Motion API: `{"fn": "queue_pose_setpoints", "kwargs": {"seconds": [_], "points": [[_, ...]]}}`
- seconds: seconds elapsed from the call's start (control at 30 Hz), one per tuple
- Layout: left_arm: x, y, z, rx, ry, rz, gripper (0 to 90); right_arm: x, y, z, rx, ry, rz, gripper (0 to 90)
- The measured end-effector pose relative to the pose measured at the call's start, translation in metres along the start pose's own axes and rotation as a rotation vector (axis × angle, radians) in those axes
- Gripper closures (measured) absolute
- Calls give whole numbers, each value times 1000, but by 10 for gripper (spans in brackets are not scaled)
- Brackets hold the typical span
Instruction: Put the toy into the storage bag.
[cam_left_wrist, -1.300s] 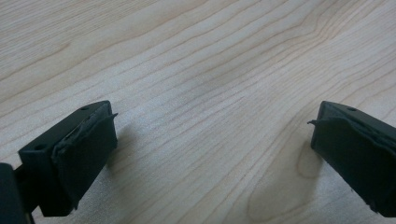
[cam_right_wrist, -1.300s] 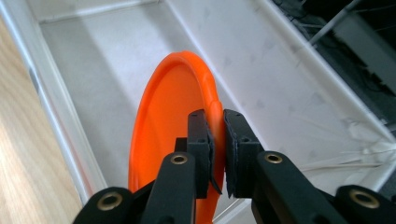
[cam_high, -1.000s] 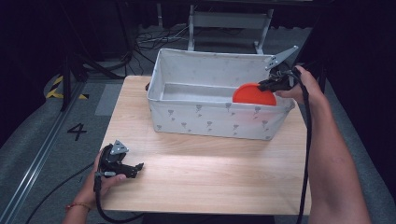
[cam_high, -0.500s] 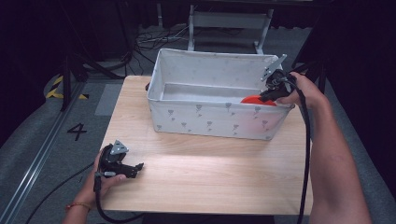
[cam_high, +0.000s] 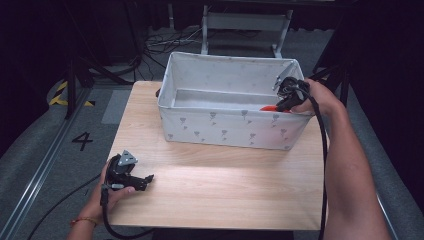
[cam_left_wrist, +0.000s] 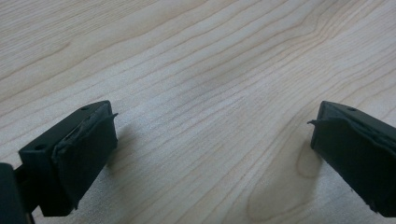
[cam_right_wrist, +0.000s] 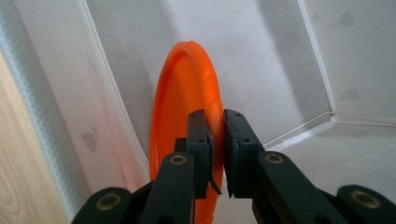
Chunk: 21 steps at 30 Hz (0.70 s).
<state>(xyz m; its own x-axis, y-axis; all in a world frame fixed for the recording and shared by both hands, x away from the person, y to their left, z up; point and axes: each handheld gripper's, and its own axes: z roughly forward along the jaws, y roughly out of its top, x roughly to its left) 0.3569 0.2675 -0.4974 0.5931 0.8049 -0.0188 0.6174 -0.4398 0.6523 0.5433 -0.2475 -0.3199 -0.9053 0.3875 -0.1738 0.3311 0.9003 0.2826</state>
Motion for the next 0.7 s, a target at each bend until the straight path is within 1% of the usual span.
{"fn": "queue_pose_setpoints", "kwargs": {"seconds": [0.03,0.07,0.1,0.17,0.27,0.33,0.4,0.43,0.5,0.53,0.6,0.63,0.7], "points": [[0,0,0,0,0,0,7,1,2,1,16,-3,5,817],[0,0,0,0,0,0,7,1,2,1,16,-3,5,817],[0,0,0,0,0,0,7,2,4,4,39,-5,-1,816],[0,0,0,0,0,0,7,2,4,5,47,-6,-6,816],[0,0,0,3,-4,-1,5,4,6,8,77,-7,-24,815],[0,0,0,5,-4,2,5,5,6,10,98,-9,-23,812],[0,0,0,5,-4,2,5,4,6,10,98,-12,-21,809],[0,0,0,3,-4,-1,5,4,6,9,96,-19,-10,807],[0,0,0,5,-4,2,5,4,6,7,81,-26,-9,792],[0,0,0,5,-4,2,5,4,6,4,67,-38,1,772],[0,0,0,3,-4,0,5,3,5,3,63,-40,-2,760],[0,0,0,5,-4,2,5,4,5,2,53,-50,6,750],[0,0,0,3,-4,0,5,3,3,-2,18,-51,25,748]]}}
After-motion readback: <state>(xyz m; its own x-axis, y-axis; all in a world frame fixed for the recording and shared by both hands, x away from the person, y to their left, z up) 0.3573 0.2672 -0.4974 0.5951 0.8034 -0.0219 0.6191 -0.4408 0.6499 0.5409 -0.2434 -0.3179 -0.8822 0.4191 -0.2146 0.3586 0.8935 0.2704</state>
